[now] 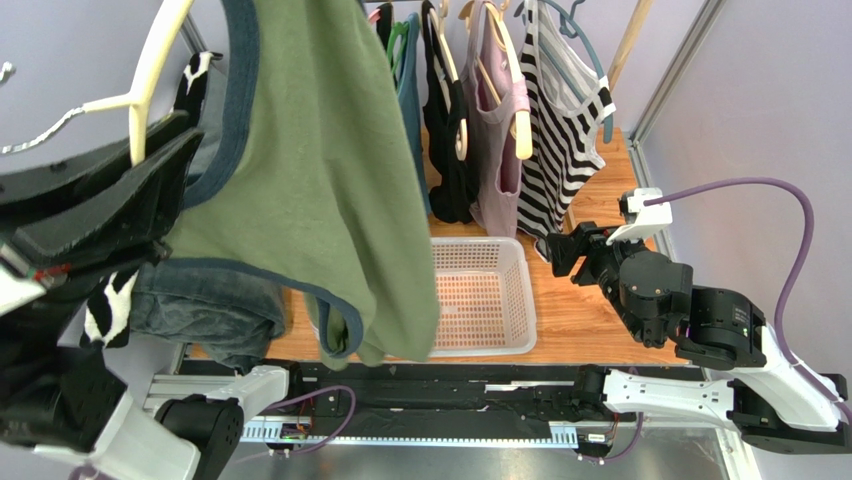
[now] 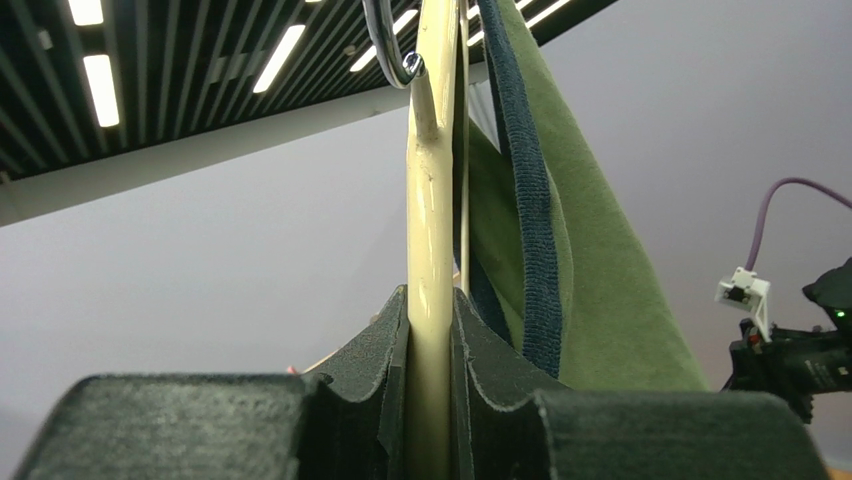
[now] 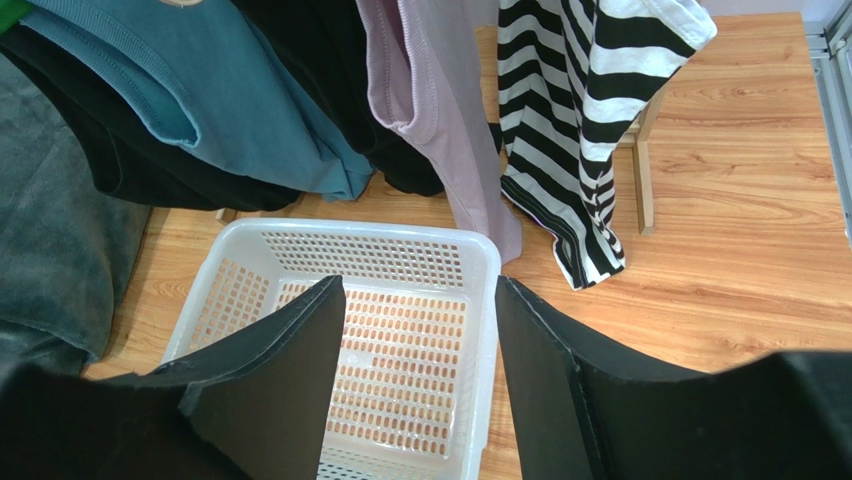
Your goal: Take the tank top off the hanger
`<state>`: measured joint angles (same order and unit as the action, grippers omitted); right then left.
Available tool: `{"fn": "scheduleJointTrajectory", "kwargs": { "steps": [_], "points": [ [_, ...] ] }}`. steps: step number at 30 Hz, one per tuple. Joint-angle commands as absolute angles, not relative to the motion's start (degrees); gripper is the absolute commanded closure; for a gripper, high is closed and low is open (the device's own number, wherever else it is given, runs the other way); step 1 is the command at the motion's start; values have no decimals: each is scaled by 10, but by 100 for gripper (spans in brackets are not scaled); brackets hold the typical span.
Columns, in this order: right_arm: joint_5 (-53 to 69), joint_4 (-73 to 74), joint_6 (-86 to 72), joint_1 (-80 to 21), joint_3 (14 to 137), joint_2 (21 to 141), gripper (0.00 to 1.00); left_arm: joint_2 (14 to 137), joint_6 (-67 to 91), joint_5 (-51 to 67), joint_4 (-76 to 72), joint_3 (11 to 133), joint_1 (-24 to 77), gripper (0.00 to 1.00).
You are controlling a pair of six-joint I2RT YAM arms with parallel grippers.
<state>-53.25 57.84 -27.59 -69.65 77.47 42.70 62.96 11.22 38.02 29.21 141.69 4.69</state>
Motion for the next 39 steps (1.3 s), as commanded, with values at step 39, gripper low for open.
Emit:
{"fn": "scheduleJointTrajectory", "kwargs": {
  "steps": [39],
  "points": [
    [-399, 338, -178, -695, 813, 545, 18, 568, -76, 313, 512, 934, 314, 100]
  ]
}}
